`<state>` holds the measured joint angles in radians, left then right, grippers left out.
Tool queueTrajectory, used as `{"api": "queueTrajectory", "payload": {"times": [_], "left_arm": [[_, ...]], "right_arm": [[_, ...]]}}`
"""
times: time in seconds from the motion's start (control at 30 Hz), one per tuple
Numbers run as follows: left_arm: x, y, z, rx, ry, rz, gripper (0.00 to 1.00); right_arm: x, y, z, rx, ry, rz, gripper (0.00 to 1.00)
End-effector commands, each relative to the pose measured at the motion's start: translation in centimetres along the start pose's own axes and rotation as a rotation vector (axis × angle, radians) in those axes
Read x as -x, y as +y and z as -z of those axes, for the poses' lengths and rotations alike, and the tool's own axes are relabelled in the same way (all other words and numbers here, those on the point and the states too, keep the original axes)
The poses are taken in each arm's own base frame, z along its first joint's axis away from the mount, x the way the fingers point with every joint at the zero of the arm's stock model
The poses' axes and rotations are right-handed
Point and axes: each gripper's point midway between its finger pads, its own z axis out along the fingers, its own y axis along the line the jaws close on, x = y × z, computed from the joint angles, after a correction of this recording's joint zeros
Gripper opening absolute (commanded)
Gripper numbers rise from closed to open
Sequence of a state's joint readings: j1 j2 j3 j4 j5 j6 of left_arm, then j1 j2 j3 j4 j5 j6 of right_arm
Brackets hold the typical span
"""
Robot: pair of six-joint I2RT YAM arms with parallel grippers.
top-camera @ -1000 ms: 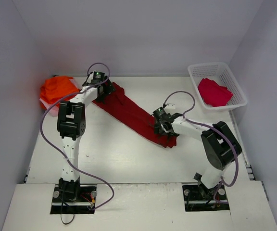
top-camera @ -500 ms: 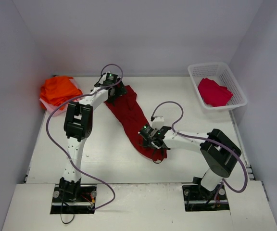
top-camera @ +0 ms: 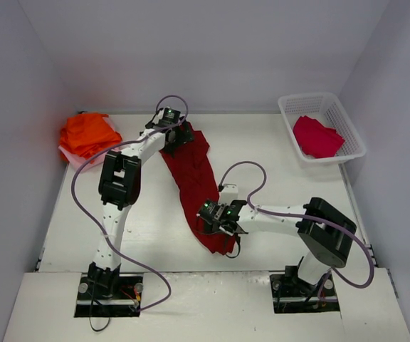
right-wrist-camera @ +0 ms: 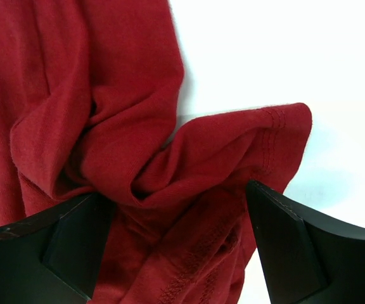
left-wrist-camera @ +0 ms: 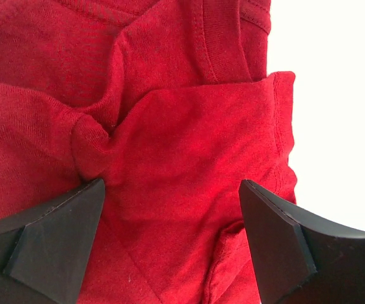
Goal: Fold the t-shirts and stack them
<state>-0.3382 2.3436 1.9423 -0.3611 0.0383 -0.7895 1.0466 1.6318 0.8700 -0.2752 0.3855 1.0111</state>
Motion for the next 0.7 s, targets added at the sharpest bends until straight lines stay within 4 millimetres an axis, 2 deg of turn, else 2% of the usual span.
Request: {"api": "queueTrajectory", "payload": {"times": [0.0,0.23,0.67], "left_arm": [[-0.3,-1.7,1.0,-0.036,0.022,0.006,0.82],[0.3,-1.8,1.6,-0.037,0.006,-0.005,0.82],[0.8,-0.7,2.5,-0.015,-0.003,-0.032,0.82]], "right_arm": [[-1.9,-2.8,0.8,-0.079,0.048,-0.002,0.79],[-2.3,-2.6,1.6,-0.055,0.051,-0.025,0.79],[-6.4,-1.0,2.6,-0.029,0.091,0.009,0.79]]}}
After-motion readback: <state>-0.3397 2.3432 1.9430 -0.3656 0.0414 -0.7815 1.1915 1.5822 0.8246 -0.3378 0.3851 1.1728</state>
